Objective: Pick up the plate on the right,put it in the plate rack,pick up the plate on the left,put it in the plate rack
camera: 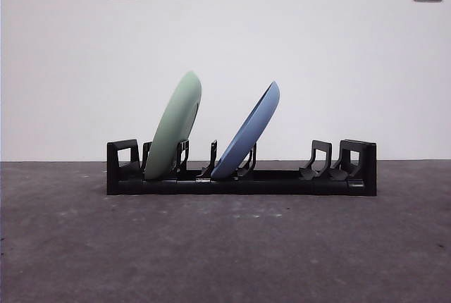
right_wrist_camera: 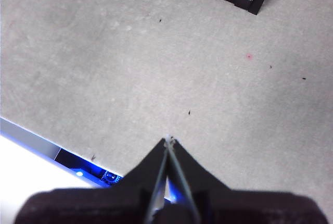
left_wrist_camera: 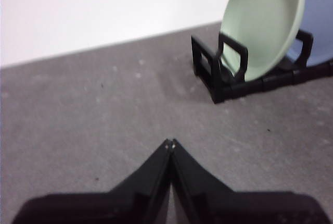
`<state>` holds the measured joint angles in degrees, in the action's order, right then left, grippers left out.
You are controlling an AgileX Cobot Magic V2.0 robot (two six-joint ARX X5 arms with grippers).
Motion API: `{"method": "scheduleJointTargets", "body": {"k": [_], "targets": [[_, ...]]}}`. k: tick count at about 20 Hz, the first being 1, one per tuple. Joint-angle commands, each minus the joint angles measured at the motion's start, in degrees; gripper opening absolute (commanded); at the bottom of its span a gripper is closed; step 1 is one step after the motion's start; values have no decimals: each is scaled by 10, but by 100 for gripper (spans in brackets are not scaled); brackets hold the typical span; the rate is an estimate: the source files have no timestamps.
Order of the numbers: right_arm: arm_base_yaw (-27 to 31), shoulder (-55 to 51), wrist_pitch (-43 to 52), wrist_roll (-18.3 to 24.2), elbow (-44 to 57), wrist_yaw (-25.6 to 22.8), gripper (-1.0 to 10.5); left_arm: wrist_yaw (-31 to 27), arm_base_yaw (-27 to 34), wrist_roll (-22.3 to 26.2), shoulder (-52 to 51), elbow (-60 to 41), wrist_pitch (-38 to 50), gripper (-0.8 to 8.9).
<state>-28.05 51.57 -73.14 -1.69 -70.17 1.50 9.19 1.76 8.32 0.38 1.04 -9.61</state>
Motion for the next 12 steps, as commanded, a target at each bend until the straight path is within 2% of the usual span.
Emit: {"method": "scheduleJointTargets", "body": {"k": [1,12], "targets": [[-1,1,3,-2,5,-1,2,2,2,-19,-2,-5,7,-3],[-1,4,3,-2,5,-1,2,2,2,-19,19,-5,4,-4]]}}
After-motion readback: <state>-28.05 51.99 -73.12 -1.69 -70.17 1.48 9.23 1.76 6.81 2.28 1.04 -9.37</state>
